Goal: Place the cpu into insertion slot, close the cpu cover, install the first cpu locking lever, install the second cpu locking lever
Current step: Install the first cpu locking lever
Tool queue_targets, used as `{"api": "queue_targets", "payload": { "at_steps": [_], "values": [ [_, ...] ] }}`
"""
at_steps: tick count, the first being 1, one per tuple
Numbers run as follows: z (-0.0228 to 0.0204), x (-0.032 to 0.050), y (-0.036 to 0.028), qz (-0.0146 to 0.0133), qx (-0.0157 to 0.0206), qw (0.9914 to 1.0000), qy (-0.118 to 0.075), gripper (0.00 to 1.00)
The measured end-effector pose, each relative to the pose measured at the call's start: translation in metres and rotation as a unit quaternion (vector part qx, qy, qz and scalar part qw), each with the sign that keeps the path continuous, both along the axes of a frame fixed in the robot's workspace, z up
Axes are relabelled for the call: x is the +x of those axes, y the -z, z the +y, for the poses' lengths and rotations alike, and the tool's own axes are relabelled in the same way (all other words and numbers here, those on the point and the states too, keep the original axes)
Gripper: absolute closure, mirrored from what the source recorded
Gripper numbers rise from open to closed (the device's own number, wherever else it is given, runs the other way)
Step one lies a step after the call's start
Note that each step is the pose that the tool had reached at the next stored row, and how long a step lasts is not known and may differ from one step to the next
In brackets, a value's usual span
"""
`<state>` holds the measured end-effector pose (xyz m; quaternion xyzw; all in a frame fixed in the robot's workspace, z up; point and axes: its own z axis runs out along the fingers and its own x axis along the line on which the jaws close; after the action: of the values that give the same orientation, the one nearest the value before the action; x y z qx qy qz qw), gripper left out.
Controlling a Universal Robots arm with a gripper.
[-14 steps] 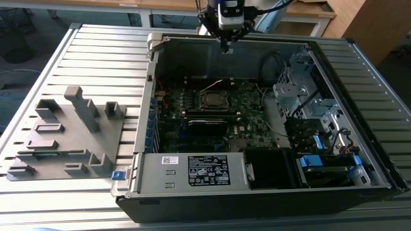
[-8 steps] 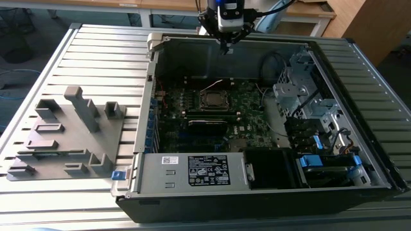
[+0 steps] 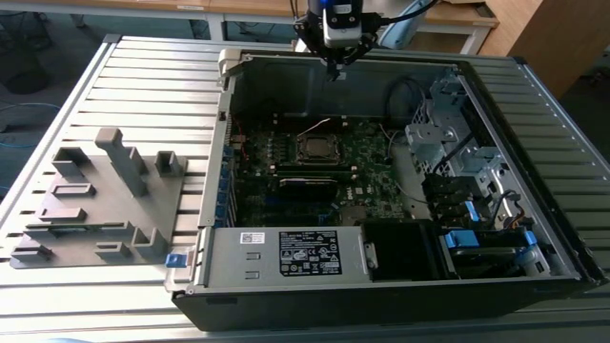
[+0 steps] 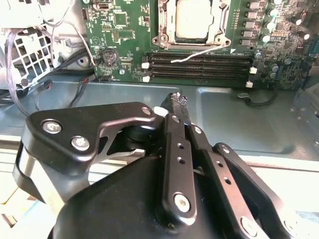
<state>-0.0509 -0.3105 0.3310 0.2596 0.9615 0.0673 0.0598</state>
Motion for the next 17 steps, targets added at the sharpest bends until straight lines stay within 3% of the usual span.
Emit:
{"api": "queue_targets", "payload": {
  "at_steps": [3, 13, 17],
  "values": [
    [0.0000, 0.0000, 0.0000, 0.0000, -0.0029, 1.00000, 0.000, 0.89],
    [-0.0009, 0.0000, 0.0004, 0.0000, -0.0043, 0.99999, 0.000, 0.89],
    [-0.0025, -0.0002, 0.0053, 0.0000, -0.0043, 0.99999, 0.000, 0.89]
  ]
}}
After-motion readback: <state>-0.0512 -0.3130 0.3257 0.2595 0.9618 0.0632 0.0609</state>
